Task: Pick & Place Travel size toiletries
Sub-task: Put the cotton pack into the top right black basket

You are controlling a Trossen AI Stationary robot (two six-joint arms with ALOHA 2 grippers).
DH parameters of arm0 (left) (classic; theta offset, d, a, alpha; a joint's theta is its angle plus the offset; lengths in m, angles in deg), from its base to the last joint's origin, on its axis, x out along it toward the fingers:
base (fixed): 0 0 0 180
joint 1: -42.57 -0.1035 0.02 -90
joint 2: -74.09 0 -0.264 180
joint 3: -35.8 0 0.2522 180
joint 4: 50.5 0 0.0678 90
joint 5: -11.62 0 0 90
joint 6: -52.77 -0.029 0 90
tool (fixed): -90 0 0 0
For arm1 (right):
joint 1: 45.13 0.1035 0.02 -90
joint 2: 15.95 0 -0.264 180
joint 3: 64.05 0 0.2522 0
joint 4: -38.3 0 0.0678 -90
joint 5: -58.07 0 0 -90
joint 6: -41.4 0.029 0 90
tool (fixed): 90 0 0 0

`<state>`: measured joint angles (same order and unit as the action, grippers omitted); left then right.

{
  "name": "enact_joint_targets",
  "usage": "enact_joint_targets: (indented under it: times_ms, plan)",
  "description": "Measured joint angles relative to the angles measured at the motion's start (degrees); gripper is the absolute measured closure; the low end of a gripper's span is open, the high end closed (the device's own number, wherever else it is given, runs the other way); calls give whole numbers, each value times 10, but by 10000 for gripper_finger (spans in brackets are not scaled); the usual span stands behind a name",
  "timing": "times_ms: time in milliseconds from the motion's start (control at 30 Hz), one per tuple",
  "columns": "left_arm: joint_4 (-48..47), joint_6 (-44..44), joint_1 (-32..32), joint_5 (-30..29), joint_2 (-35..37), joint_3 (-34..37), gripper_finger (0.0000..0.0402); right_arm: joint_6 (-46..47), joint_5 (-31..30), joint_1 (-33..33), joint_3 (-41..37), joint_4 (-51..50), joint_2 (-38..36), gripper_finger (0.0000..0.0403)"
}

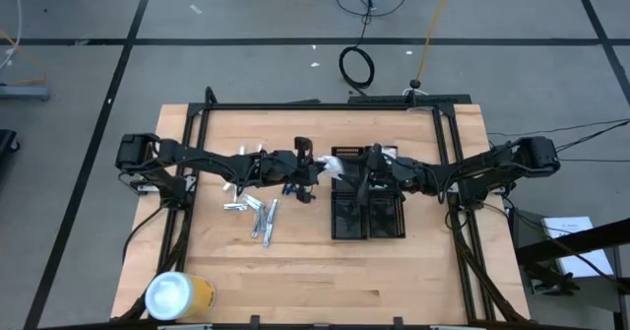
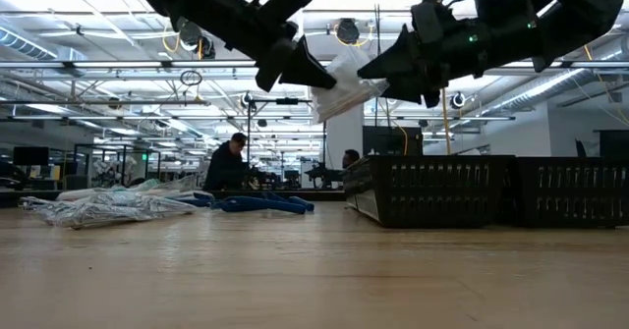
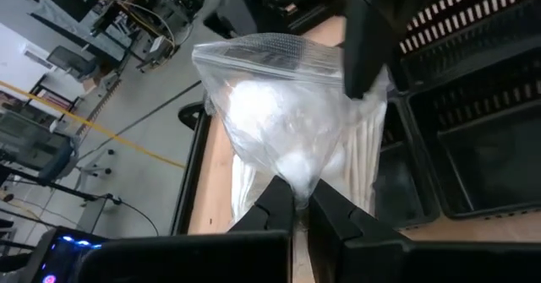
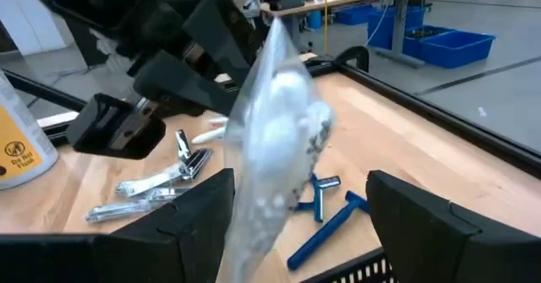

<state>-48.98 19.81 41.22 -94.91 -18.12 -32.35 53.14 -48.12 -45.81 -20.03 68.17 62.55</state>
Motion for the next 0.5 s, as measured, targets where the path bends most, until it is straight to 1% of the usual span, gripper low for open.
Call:
enact_joint_targets:
  times_ms: [133,233,333,500]
  plan:
    - [7,1,0,5,0,0,398,-1,0,0,0,3,2,157]
    - [9,6,0,10,0,0,394,-2,0,0,0,-3,2,180]
    - [7,8,0,10,0,0,399,-2,0,0,0,-1,2,215]
    - [4,16,0,10,0,0,389,-5,1,0,0,6,2,288]
